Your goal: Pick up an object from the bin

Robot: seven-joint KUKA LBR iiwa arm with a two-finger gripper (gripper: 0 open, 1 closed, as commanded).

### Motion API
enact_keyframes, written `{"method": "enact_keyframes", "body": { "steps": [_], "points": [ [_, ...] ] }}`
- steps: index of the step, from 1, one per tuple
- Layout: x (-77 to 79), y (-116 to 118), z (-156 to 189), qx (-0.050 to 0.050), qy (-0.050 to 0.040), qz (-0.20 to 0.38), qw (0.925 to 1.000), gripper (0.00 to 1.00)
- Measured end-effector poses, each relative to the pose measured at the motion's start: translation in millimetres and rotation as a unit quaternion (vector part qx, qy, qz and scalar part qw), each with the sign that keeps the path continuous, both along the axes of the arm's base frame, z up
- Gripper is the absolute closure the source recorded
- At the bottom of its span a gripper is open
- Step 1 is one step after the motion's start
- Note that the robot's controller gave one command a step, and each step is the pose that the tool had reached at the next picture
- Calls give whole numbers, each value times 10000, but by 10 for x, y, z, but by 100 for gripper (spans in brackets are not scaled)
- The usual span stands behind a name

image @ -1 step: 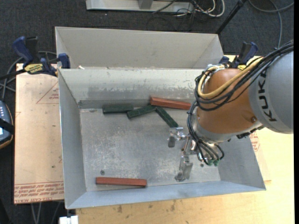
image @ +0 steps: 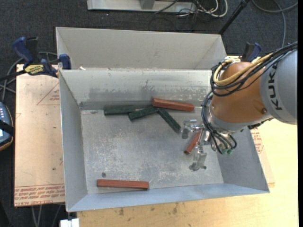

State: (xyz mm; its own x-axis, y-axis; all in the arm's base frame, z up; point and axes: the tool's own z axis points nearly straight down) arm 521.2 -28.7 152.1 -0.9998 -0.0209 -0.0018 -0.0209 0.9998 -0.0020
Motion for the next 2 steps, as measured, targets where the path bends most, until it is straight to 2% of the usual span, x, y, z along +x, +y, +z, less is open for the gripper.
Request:
{"method": "enact_keyframes", "body": {
  "steps": [1,2],
  "points": [
    [868,-191,-678,9,-9,552,9985,0],
    [1202,-1041,-824,-3,-14,257,9997,0]
  ]
}}
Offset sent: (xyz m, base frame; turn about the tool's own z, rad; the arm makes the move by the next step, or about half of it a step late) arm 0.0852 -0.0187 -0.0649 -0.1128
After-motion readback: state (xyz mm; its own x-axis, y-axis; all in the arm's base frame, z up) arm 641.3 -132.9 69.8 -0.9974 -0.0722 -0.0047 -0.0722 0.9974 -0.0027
